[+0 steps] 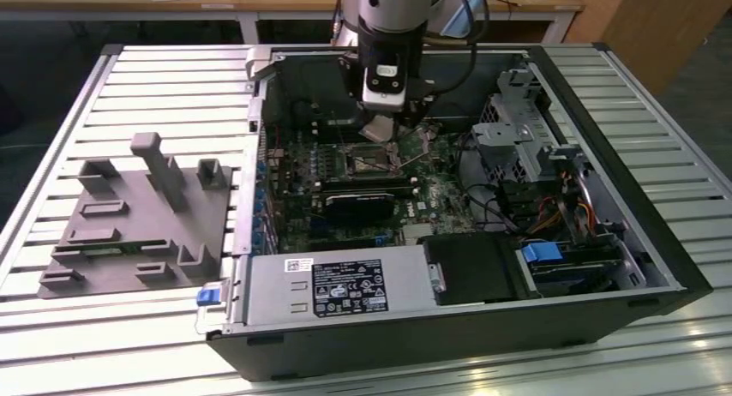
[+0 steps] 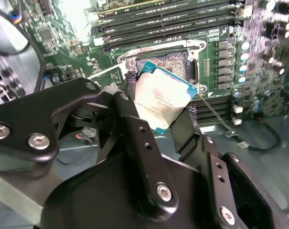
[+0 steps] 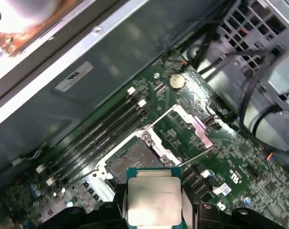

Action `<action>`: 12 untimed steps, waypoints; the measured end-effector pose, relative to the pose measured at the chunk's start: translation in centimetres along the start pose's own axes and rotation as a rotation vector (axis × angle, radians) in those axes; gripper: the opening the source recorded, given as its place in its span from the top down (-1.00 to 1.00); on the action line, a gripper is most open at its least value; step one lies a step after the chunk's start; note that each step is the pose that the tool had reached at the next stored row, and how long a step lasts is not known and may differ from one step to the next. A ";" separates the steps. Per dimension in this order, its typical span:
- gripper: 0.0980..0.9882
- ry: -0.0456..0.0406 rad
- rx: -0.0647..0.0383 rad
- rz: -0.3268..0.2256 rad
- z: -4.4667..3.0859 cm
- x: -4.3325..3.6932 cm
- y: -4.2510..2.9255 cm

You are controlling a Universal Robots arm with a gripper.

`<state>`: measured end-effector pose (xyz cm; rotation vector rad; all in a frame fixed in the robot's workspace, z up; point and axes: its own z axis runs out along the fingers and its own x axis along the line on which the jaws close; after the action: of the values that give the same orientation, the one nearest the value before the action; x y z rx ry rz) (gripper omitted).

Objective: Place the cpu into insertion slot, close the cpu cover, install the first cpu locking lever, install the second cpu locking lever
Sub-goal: 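Place the cpu into insertion slot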

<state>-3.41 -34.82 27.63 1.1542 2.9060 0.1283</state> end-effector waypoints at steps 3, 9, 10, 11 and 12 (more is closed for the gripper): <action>0.00 -0.0045 -0.001 0.054 0.08 0.00 -0.01; 0.00 -0.0135 -0.003 0.163 0.25 0.00 -0.02; 0.00 -0.0149 -0.003 0.181 0.27 0.00 -0.02; 0.00 -0.0165 -0.003 0.200 0.31 0.00 -0.02; 0.00 -0.0180 -0.004 0.218 0.33 -0.01 -0.03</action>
<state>-3.41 -34.82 27.30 1.4608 2.7545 0.1243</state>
